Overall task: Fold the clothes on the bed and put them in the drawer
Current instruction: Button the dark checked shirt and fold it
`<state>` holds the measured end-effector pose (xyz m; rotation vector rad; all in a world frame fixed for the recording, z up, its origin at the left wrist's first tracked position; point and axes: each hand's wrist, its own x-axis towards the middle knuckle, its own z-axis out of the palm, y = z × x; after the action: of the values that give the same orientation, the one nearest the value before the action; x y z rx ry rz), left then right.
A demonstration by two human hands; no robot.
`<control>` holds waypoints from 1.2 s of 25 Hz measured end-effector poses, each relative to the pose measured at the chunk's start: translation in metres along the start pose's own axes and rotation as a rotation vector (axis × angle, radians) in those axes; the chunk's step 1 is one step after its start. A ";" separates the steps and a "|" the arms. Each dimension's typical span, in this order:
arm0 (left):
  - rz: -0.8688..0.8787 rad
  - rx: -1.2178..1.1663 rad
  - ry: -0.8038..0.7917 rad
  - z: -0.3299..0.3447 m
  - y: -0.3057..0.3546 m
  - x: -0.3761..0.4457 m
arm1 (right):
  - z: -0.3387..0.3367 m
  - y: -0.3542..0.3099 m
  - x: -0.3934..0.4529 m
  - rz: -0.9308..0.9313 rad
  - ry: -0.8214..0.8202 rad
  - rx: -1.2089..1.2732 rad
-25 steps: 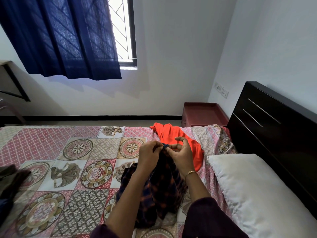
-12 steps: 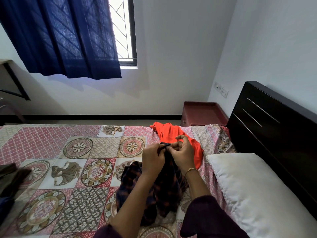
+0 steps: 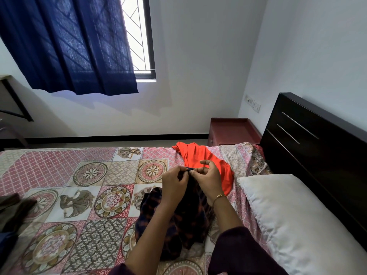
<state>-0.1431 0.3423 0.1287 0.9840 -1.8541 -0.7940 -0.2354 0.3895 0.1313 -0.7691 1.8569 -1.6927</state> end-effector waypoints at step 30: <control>-0.264 -0.318 -0.219 -0.015 -0.005 -0.054 | -0.031 0.017 -0.070 0.079 -0.267 0.051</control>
<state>-0.1112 0.3843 0.1095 0.9756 -1.7244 -1.3570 -0.2085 0.4614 0.1168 -0.8445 1.6344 -1.5015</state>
